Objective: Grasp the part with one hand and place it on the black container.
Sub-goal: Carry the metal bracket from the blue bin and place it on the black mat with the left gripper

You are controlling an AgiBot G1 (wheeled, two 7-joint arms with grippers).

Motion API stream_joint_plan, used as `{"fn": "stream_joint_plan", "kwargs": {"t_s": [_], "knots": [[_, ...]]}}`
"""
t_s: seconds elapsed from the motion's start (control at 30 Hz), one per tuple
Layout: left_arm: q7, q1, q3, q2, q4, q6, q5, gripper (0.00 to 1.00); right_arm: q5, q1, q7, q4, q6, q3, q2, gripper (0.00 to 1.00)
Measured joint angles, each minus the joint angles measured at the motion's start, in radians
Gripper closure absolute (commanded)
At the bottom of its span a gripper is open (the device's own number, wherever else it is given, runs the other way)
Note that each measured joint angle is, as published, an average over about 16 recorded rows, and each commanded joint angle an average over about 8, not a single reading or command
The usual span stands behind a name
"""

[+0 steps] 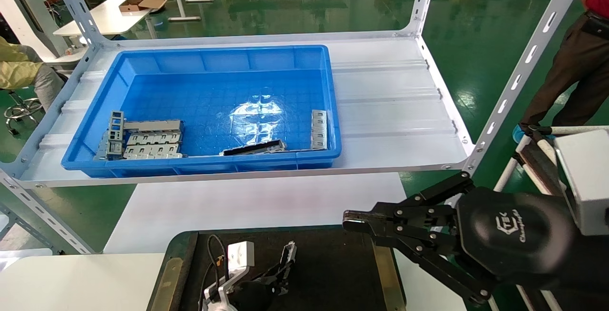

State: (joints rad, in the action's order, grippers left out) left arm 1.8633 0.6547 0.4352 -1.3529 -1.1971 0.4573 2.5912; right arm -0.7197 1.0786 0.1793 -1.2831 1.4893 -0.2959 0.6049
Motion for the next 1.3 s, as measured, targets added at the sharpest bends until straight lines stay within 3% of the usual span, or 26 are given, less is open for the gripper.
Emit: {"fn": "stream_joint_plan", "kwargs": {"t_s": [0.17, 0.23, 0.4, 0.47, 0.53, 0.93, 1.3], "knots": [[0.091, 0.007, 0.020, 0.000, -0.011, 0.031, 0.074, 1.00, 0.000, 0.000, 0.000, 0.000, 0.000, 0.000, 0.000, 0.97], [0.127, 0.010, 0.030, 0.000, -0.016, 0.042, 0.101, 0.92, 0.000, 0.000, 0.000, 0.000, 0.000, 0.000, 0.000, 0.80], [0.213, 0.017, 0.056, 0.001, -0.028, 0.067, 0.160, 0.32, 0.000, 0.000, 0.000, 0.000, 0.000, -0.001, 0.000, 0.18], [0.245, 0.020, 0.067, 0.002, -0.033, 0.076, 0.180, 0.10, 0.001, 0.000, 0.000, 0.000, 0.000, -0.001, 0.000, 0.02], [0.275, 0.024, 0.077, 0.003, -0.037, 0.085, 0.197, 0.00, 0.001, 0.000, 0.000, 0.000, 0.000, -0.001, 0.000, 0.00], [0.408, 0.050, 0.132, 0.013, -0.058, 0.126, 0.253, 0.00, 0.001, 0.000, -0.001, 0.000, -0.001, -0.002, -0.001, 0.00], [0.446, 0.062, 0.139, 0.030, -0.092, 0.122, 0.273, 0.00, 0.001, 0.000, -0.001, 0.000, -0.001, -0.002, -0.001, 0.00]]}}
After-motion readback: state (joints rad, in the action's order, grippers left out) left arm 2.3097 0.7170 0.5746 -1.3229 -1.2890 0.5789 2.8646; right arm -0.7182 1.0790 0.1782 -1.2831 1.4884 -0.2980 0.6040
